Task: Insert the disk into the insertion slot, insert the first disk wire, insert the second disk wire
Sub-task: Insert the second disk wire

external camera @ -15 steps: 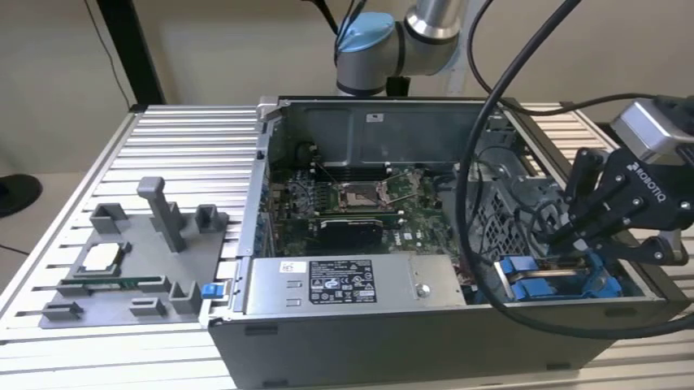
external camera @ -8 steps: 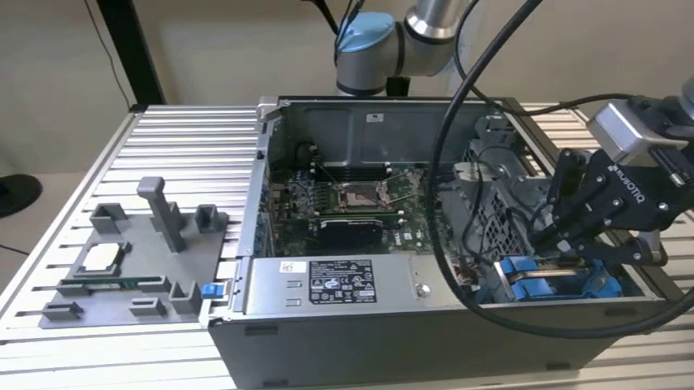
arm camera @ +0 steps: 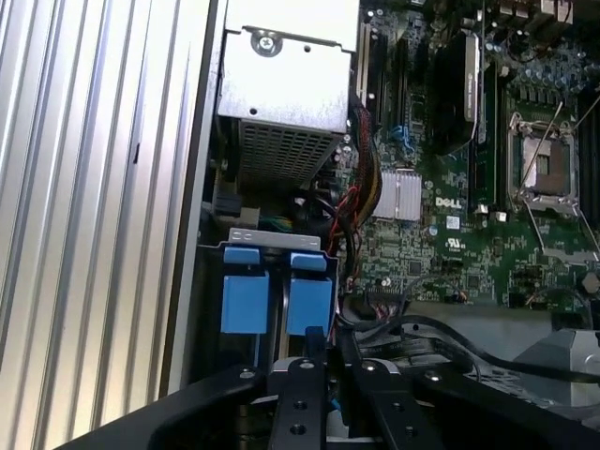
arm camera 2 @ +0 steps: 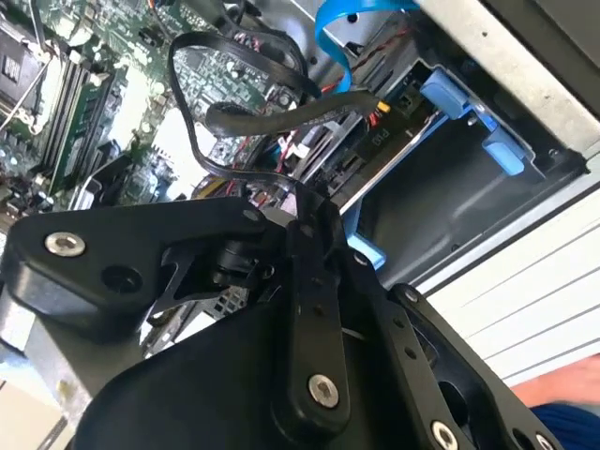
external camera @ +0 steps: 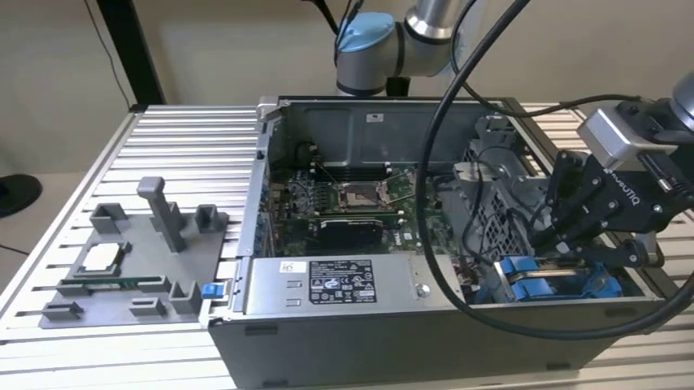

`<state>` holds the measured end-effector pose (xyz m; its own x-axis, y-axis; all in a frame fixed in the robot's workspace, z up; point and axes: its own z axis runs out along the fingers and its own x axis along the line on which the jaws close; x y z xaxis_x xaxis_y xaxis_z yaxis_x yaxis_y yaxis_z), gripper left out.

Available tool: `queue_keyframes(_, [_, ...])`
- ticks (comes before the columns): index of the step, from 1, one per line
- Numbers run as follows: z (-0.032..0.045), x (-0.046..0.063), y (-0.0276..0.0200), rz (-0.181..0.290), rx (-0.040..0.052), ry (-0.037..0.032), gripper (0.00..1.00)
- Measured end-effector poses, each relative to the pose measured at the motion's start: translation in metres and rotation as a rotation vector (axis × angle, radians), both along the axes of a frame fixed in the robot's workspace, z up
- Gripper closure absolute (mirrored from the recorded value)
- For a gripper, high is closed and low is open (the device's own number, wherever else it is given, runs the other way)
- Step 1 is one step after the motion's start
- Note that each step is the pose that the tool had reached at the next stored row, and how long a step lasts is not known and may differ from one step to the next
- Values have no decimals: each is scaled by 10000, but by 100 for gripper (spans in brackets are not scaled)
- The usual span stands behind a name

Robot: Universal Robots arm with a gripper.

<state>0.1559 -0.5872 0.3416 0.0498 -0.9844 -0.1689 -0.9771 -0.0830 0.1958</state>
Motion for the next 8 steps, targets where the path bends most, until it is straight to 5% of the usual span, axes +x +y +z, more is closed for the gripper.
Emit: queue_keyframes(8, [-2, 58, -1, -5, 4, -6, 100])
